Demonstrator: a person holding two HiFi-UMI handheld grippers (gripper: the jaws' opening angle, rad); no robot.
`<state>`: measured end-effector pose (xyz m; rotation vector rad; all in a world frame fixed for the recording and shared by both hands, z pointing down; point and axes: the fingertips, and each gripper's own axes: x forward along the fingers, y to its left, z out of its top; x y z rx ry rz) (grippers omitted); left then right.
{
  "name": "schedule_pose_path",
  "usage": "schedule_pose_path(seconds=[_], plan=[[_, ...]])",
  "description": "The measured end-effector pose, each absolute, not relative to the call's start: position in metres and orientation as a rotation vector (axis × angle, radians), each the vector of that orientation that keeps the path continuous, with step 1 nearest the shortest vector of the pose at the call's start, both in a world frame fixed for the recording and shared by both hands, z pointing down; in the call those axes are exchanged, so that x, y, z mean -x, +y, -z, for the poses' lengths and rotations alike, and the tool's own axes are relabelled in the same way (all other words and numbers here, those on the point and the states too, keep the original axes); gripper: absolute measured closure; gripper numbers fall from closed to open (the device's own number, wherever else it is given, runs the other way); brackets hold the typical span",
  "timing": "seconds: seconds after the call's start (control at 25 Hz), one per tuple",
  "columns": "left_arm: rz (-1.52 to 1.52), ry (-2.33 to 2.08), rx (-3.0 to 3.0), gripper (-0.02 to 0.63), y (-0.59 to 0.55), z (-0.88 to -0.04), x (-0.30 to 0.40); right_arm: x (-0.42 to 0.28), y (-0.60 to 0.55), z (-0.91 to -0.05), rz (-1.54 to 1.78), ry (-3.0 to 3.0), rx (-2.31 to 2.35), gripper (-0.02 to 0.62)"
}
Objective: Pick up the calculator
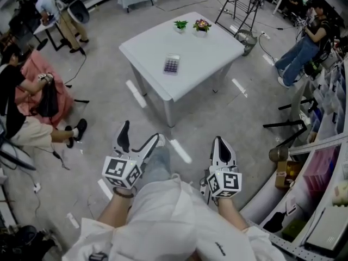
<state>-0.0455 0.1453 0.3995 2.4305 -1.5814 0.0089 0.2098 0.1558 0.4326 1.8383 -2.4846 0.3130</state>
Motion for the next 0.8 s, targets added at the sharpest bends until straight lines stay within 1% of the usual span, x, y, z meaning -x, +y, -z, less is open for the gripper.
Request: schedule_pose_path(seconds=[0.4,0.8], plan=[[0.008,-1.528,-2.454,0.147,0.079,-0.405,0.04,-0.212,0.103,-0.433,-0.294,-2.432,-1.879,0.578],[-0.018,-1.479,-2.437,0.147,-0.021,-0.417,0.061,-0.179,0.008,-0.43,-0.283,-2.411,-1.872,0.578]])
